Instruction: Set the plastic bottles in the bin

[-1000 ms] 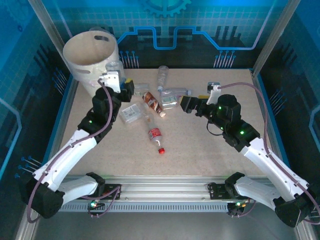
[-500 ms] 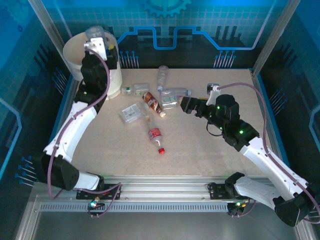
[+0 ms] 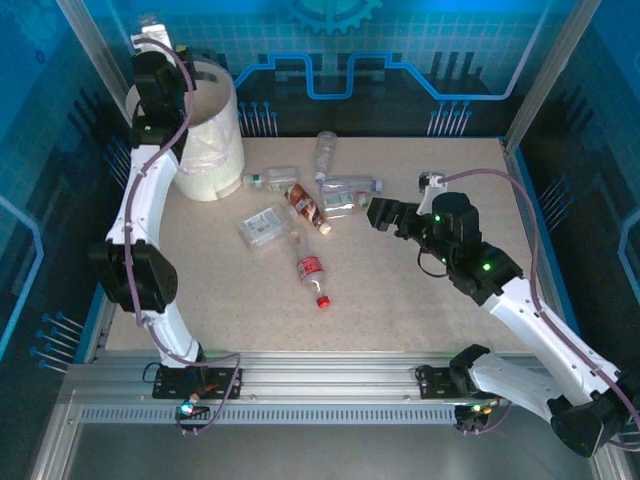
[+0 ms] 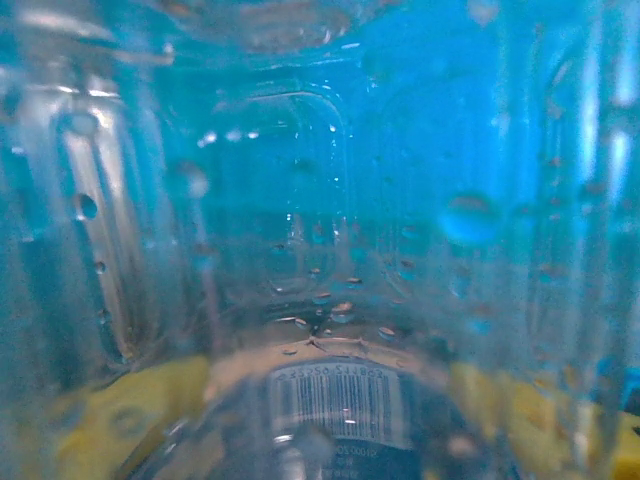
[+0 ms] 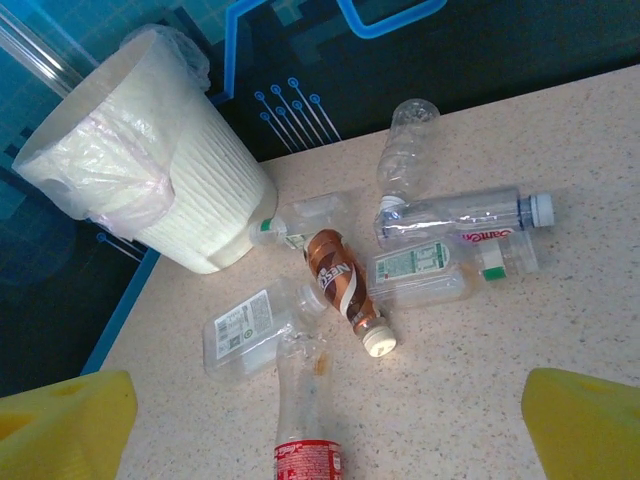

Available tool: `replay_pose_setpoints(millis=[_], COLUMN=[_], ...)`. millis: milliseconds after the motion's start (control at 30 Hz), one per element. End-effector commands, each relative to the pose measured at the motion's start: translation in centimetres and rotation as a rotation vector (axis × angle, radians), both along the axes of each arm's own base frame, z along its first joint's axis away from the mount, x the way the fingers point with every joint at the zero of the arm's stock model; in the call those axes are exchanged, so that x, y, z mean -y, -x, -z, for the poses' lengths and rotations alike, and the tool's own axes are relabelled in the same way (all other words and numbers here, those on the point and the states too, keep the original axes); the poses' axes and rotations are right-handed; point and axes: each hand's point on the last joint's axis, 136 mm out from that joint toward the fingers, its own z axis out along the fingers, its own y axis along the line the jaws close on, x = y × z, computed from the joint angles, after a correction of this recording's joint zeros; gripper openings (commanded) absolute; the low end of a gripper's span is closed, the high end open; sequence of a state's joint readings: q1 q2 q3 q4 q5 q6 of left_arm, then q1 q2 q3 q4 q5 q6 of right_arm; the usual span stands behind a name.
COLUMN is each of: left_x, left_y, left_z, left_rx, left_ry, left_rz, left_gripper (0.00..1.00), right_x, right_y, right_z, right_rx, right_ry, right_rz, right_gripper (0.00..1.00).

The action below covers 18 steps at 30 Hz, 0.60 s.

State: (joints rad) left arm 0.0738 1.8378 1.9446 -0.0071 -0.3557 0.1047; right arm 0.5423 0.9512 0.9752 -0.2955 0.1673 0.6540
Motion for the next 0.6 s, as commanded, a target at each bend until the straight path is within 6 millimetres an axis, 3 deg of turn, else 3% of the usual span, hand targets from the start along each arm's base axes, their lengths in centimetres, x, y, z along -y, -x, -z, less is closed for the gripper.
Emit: replay_pose_setpoints(millis=[0,167,300,333,400,567], left_x=[-0.5,-4.0,-5.5,-5.7,-6.2,-7.5], left_y=[-1.5,-2.0,-2.9,-3.1,-3.5,-3.1], left_z=[3.1,5.7,7.1,7.3,7.4,6.4], left_rx=[-0.129,-0.205,-0.262,-0.279,-0.312,-0.308], left_ry=[-0.011,0.057,0.015,0.004,-0.014,-0.009], left_rz=[0.155,0.203,0.181,0.179,0.152,0.069], left_gripper=[0.57,0.56,0.61,0.63,0.79,0.93], right_x=[1.5,2.9,3.9,4.1,4.3,4.5], right_y=[0.4,0.8,0.7,0.6,0.5,0.2], right_z=[-1.1,-1.1,-0.9,-0.8,-0.8,-0.8], right_rx=[0.025,0.041,0.046,0.045,0.047,0.037], right_ry=[0.004,0.022,0.015,0.012,0.001,-0.024], right_rz=[0.055,0.103,0.163,0.175,0.189,0.213], right_gripper=[1.0,1.0,1.0,1.0,1.0,1.0])
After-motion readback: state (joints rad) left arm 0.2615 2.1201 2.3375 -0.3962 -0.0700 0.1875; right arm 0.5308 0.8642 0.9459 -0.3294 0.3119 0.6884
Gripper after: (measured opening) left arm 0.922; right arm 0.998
